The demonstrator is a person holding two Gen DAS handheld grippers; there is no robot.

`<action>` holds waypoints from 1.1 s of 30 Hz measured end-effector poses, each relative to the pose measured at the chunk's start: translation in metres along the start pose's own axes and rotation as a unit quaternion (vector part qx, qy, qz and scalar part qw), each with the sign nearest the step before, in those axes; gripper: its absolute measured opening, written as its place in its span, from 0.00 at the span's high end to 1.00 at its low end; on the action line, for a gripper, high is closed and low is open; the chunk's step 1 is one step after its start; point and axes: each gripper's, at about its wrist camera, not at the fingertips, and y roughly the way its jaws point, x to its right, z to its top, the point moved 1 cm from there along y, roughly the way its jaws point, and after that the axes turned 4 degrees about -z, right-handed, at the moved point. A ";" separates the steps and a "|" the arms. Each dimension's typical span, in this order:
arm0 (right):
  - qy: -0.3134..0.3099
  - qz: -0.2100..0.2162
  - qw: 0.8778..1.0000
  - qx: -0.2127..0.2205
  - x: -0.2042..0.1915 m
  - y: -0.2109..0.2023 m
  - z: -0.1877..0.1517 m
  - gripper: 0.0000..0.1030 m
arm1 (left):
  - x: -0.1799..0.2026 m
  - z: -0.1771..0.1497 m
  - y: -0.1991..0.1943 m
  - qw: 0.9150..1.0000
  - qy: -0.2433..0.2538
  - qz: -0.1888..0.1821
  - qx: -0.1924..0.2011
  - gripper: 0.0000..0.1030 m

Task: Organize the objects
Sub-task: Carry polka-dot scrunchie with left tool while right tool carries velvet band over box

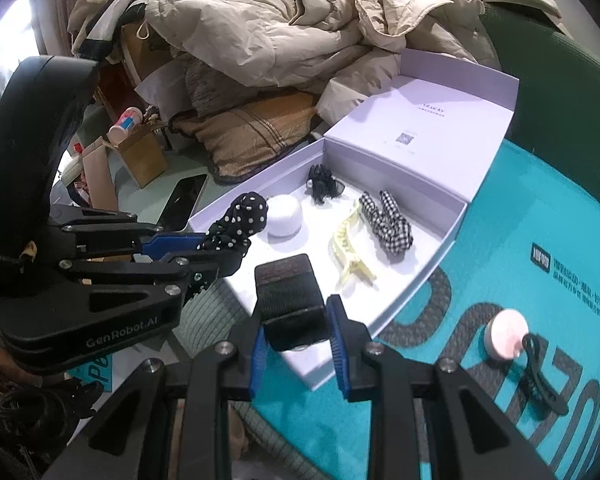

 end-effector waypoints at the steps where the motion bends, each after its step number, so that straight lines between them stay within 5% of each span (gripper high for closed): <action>1: -0.001 -0.001 1.000 0.001 0.001 0.002 0.004 0.74 | -0.001 0.003 0.001 1.000 0.000 0.000 0.001 0.85; 33: 0.046 -0.010 0.999 0.004 0.057 0.088 0.100 0.73 | -0.044 0.092 0.073 1.000 0.009 0.014 -0.017 0.85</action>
